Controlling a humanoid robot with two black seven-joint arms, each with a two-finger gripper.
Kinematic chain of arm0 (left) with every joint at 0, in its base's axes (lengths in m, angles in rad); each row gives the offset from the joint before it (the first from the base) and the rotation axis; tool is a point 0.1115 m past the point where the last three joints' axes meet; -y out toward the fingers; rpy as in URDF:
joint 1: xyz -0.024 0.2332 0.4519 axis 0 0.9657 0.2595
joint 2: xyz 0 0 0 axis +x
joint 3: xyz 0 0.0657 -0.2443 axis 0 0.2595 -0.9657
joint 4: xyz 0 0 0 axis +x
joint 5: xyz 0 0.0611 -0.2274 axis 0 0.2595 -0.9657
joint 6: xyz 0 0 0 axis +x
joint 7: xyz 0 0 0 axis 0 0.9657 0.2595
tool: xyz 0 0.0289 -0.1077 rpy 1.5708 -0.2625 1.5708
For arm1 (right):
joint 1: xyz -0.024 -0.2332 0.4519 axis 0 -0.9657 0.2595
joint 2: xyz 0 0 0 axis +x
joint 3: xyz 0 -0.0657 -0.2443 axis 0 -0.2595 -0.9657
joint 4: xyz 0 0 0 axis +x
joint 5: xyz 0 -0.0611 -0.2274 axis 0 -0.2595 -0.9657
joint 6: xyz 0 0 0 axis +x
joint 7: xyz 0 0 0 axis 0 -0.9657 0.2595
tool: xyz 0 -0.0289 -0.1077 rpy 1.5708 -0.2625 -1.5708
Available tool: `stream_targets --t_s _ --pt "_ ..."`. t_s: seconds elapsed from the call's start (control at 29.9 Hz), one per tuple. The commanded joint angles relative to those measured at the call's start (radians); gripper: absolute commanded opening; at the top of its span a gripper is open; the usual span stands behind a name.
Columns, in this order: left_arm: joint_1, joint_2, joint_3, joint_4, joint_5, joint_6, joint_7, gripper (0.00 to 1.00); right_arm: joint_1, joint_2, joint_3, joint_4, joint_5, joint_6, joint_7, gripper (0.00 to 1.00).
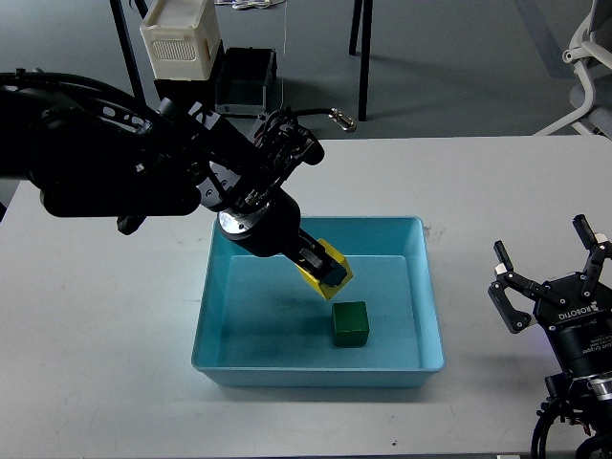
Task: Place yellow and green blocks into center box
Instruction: 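Carry the yellow cube into the tray beside the green cube, release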
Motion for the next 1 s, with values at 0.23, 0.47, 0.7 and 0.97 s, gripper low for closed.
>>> stream_targets --t_s 0.23,0.47,0.7,0.97 --pt "0.056 -0.120 0.002 0.053 -0.007 0.000 -0.004 0.34 0.000 -0.002 0.008 -0.004 0.000 0.000 0.000 1.00" --pt "0.083 -0.140 0.003 0.104 -0.007 0.000 -0.007 0.65 0.000 -0.002 0.008 -0.005 0.000 0.000 0.000 1.00" --pt "0.085 -0.140 0.023 0.127 -0.007 0.000 -0.013 0.92 0.000 -0.003 0.003 -0.005 0.000 0.000 -0.002 1.00" --pt "0.059 -0.128 -0.015 0.196 -0.036 0.000 -0.047 0.92 0.000 -0.006 0.006 -0.004 0.000 0.000 -0.002 1.00"
